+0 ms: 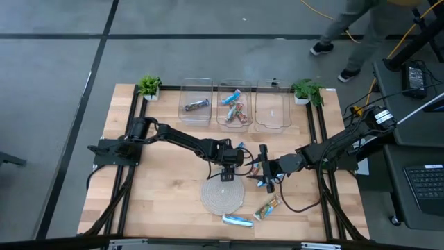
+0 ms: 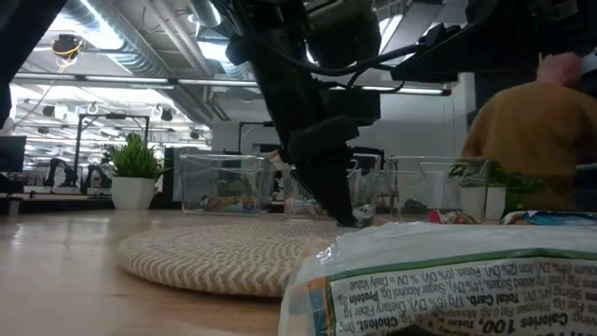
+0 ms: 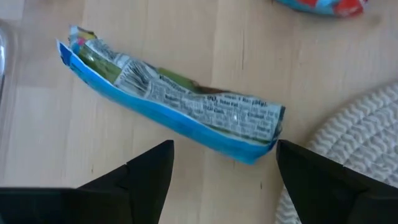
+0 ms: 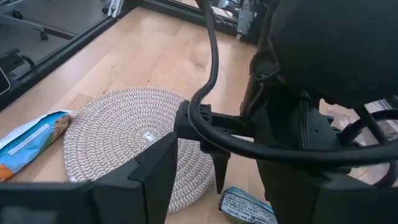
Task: Pick and place Granola Bars by type
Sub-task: Put the blue granola bar into the left transparent bin
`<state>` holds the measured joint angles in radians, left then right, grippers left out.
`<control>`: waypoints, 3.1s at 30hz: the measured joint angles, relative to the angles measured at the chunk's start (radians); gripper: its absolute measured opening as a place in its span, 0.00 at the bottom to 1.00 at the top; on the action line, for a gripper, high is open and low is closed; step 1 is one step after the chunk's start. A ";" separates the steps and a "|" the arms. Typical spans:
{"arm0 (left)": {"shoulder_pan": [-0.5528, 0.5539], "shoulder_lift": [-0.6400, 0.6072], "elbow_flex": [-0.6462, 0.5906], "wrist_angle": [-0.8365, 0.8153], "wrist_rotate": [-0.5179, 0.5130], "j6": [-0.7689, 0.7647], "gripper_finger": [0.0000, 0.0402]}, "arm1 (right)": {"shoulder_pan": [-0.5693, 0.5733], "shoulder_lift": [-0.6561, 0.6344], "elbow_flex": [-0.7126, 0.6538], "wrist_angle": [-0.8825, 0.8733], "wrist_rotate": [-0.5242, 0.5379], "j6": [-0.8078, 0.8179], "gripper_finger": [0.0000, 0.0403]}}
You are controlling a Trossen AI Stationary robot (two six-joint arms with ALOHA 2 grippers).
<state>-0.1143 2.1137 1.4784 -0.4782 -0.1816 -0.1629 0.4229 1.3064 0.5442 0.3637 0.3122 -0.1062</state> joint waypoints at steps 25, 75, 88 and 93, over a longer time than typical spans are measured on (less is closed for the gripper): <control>0.000 0.000 0.000 0.037 -0.034 -0.036 0.64 | 0.000 0.000 0.000 0.001 0.000 0.000 0.54; -0.036 -0.197 0.000 -0.246 -0.061 0.004 0.00 | 0.000 0.000 -0.001 -0.012 -0.001 0.012 0.54; -0.132 -0.369 0.000 -0.338 -0.172 -0.055 0.00 | 0.000 0.000 -0.001 -0.018 -0.001 0.020 0.54; -0.166 -0.420 0.000 -0.388 -0.224 -0.102 0.00 | 0.000 0.000 -0.001 -0.017 0.000 0.020 0.54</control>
<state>-0.2803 1.6934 1.4788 -0.8663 -0.4057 -0.2651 0.4229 1.3064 0.5430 0.3463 0.3122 -0.0860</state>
